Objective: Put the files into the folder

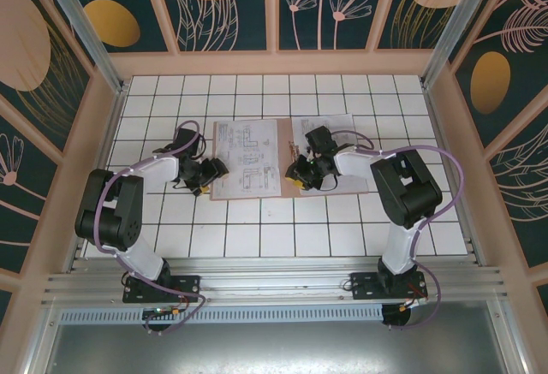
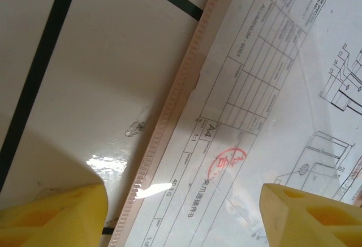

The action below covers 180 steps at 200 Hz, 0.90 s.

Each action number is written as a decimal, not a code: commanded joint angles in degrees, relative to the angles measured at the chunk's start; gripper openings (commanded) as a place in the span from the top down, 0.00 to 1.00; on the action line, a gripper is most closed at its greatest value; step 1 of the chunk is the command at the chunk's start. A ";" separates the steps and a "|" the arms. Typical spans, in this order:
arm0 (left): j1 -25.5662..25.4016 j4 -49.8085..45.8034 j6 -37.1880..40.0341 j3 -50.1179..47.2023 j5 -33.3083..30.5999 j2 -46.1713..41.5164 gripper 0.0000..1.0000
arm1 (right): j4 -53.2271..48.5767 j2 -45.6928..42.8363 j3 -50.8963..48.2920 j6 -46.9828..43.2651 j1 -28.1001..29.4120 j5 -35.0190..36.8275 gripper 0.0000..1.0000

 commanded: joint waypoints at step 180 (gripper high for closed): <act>-0.75 10.70 3.11 -1.54 17.93 -11.10 0.54 | -5.18 4.89 0.06 -1.90 -1.63 2.71 0.67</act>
